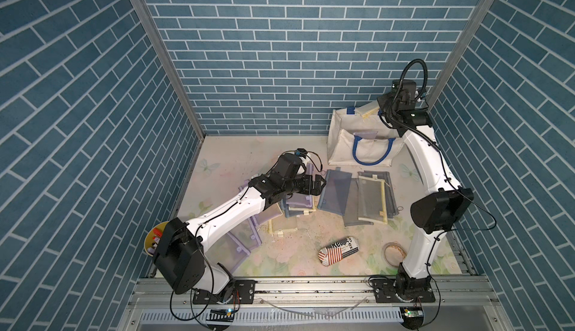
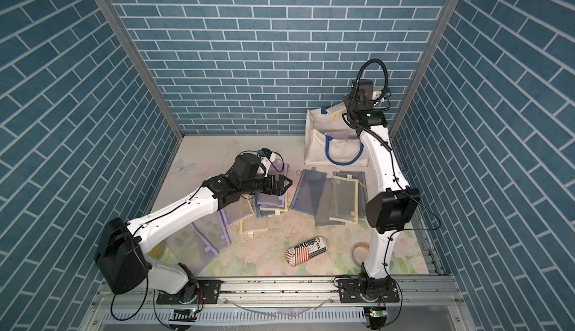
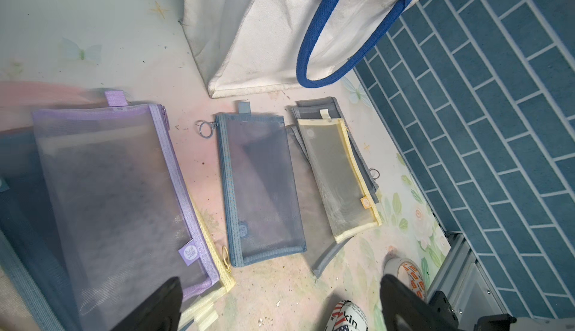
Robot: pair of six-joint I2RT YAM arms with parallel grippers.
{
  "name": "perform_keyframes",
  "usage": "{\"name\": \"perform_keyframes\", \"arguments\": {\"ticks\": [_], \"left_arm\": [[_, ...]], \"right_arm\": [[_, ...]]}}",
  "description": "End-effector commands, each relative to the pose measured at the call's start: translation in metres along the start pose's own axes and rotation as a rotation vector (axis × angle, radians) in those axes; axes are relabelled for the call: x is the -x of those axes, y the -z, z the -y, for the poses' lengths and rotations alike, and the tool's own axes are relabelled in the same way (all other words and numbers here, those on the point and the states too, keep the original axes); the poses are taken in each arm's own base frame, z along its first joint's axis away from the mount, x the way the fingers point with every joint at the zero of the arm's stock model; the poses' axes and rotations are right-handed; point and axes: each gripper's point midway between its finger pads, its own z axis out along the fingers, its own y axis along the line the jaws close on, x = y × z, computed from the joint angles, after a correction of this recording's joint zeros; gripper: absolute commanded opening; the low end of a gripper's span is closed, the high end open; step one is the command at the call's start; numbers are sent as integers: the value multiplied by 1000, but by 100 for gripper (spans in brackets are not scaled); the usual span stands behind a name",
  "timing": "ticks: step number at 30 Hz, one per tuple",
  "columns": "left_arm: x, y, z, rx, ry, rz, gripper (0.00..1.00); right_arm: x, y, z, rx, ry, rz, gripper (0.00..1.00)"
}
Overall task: Put the pencil pouch into the canvas bag
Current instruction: Pick up the pencil pouch, then place the pencil pouch in the canvas bag.
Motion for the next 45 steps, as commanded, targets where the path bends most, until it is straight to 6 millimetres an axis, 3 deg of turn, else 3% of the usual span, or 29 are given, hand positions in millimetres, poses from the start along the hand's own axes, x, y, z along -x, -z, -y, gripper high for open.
{"name": "perform_keyframes", "arguments": {"ticks": [1, 8, 13, 14, 27, 28, 34, 41, 45], "left_arm": [[1, 7, -6, 26, -17, 29, 99], [9, 3, -8, 28, -12, 60, 99], [12, -3, -11, 29, -6, 62, 99], [12, -5, -12, 29, -5, 59, 99], [12, -1, -27, 40, 34, 72, 99], [12, 0, -26, 38, 35, 72, 99], [8, 6, -35, 55, 67, 74, 99], [7, 25, -50, 85, 79, 69, 99], [0, 32, -62, 99, 106, 40, 99]], "right_arm": [[13, -9, -1, -32, -83, 87, 0], [-24, -43, 24, -121, -67, 62, 0], [-52, -49, 35, -149, -80, 16, 0], [-66, -61, 48, -179, -74, 1, 0], [-104, -69, 78, -239, -119, -26, 0], [-102, -64, 71, -213, -133, -21, 0], [-110, -61, 74, -213, -98, -62, 28], [-101, -47, 61, -187, 62, -128, 88], [-92, -30, 53, -180, 146, -150, 99]]}}
